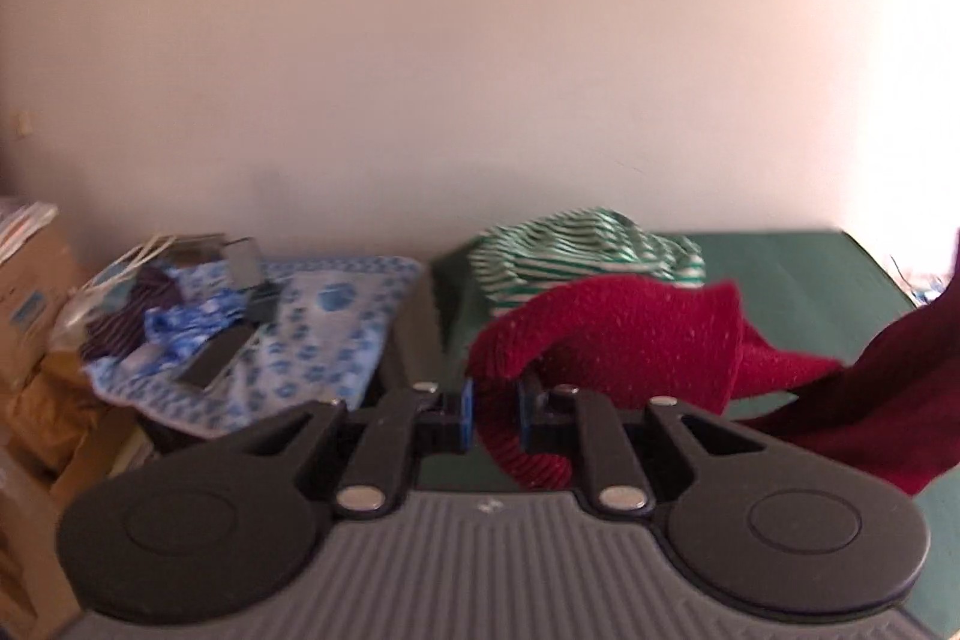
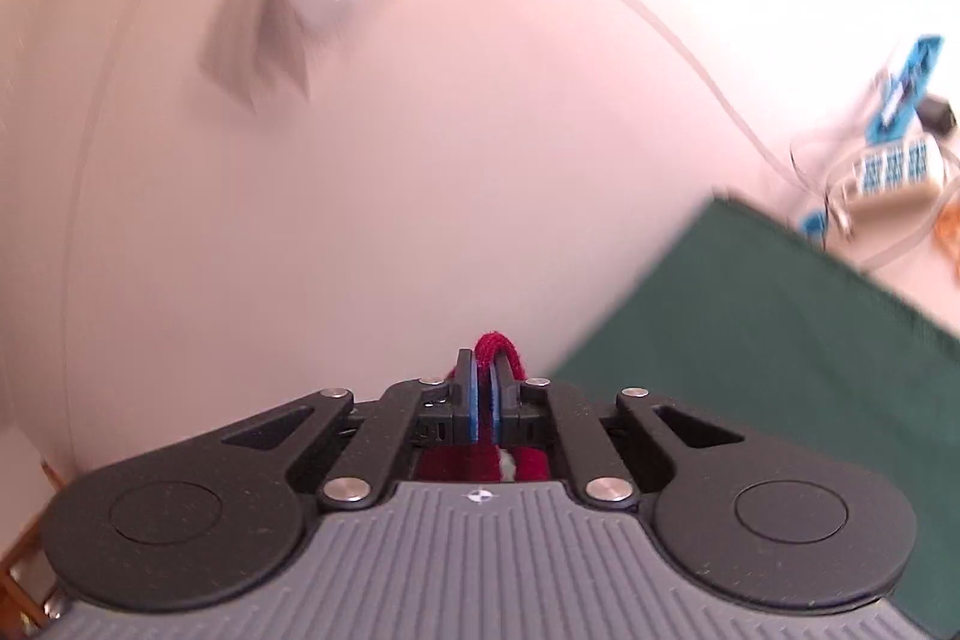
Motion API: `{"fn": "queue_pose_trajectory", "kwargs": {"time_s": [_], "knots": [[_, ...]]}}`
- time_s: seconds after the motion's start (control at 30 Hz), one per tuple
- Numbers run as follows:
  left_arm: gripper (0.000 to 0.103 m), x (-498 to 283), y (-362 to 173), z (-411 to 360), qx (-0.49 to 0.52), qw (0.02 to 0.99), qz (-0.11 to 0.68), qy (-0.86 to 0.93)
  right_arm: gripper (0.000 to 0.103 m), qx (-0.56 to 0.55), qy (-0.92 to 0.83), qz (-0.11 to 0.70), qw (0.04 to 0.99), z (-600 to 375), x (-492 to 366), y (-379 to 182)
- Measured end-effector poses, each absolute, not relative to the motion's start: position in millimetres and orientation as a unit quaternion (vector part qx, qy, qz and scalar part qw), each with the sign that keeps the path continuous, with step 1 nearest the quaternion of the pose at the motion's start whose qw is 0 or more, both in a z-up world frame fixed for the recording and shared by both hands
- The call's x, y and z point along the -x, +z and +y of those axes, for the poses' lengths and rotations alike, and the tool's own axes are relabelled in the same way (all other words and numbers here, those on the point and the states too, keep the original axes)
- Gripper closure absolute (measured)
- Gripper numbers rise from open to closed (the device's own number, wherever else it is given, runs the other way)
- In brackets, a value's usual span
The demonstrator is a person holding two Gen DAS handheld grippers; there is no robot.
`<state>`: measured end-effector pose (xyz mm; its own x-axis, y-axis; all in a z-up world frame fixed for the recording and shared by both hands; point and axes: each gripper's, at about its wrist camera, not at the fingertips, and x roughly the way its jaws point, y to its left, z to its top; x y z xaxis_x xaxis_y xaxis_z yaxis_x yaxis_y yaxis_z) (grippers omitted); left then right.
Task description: Fold clothes
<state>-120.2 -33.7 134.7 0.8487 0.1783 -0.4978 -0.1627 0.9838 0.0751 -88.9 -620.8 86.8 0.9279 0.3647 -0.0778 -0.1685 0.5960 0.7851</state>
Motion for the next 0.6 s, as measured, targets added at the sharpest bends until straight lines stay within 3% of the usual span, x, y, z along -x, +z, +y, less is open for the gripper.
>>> {"fn": "queue_pose_trajectory", "kwargs": {"time_s": [0.13, 0.2, 0.27, 0.37, 0.57, 0.6], "knots": [[0.081, 103, 80, -27, -0.004, 0.931, 0.351, 0.103, 0.095, -0.339, 0.075, 0.146, 0.926, -615, 76, 92], [0.078, 95, 49, -32, -0.018, 0.912, 0.396, 0.102, 0.085, -0.298, 0.037, 0.217, 0.929, -607, 61, 71], [0.078, 89, 13, -46, -0.052, 0.891, 0.441, 0.094, 0.059, -0.248, -0.003, 0.296, 0.922, -598, 58, 46], [0.074, 107, -6, -47, -0.072, 0.868, 0.483, 0.089, 0.057, -0.219, 0.006, 0.358, 0.908, -590, 74, 19], [0.055, 145, 51, -44, -0.133, 0.888, 0.429, 0.097, 0.046, -0.249, 0.054, 0.404, 0.879, -557, 69, -5], [0.040, 146, 64, -46, -0.140, 0.898, 0.406, 0.097, 0.046, -0.258, 0.060, 0.408, 0.874, -550, 64, -8]]}}
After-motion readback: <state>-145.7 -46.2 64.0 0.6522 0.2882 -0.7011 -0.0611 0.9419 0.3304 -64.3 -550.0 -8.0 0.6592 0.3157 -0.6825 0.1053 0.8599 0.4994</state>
